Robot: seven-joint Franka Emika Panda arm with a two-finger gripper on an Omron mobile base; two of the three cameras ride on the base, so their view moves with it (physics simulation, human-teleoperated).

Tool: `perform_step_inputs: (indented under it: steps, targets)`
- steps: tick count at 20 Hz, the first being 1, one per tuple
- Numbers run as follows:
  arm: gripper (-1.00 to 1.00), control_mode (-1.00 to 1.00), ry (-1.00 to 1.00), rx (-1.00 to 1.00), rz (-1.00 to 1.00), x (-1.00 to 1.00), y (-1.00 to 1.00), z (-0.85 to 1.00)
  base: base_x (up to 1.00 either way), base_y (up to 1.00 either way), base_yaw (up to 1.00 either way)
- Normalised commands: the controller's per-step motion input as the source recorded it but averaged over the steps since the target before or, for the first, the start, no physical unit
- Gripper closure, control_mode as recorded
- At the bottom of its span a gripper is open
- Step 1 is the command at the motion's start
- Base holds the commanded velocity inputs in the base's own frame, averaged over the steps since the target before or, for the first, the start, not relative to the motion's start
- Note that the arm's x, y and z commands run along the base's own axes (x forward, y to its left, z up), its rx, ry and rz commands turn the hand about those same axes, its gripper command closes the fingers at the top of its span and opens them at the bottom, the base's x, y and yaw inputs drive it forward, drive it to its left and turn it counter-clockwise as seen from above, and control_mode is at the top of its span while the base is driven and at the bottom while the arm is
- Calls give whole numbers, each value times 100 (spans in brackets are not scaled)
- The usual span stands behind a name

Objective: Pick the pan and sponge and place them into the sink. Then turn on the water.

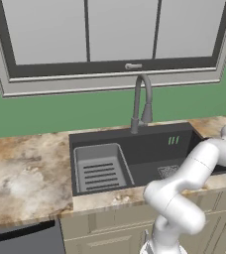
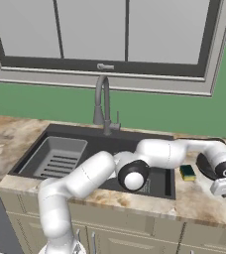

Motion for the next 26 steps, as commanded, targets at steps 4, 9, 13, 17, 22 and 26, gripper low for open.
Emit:
perform_step_inputs:
  steps: [4, 9, 13, 17, 22, 26]
  targets:
    - [100, -100, 0, 0, 0, -1, -1, 0, 0, 0, 0]
    - [100, -100, 0, 0, 9, -9, -1, 50, 0, 0, 0]
    - [100, -100, -1, -2, 12, -22, 0, 62, 0, 0, 0]
    - [100, -100, -2, -3, 12, -26, 3, 62, 0, 0, 0]
    - [100, -100, -4, -3, 9, -20, 31, 30, 0, 0, 0]
    - [100, -100, -6, -9, 6, -20, 50, 10, 0, 0, 0]
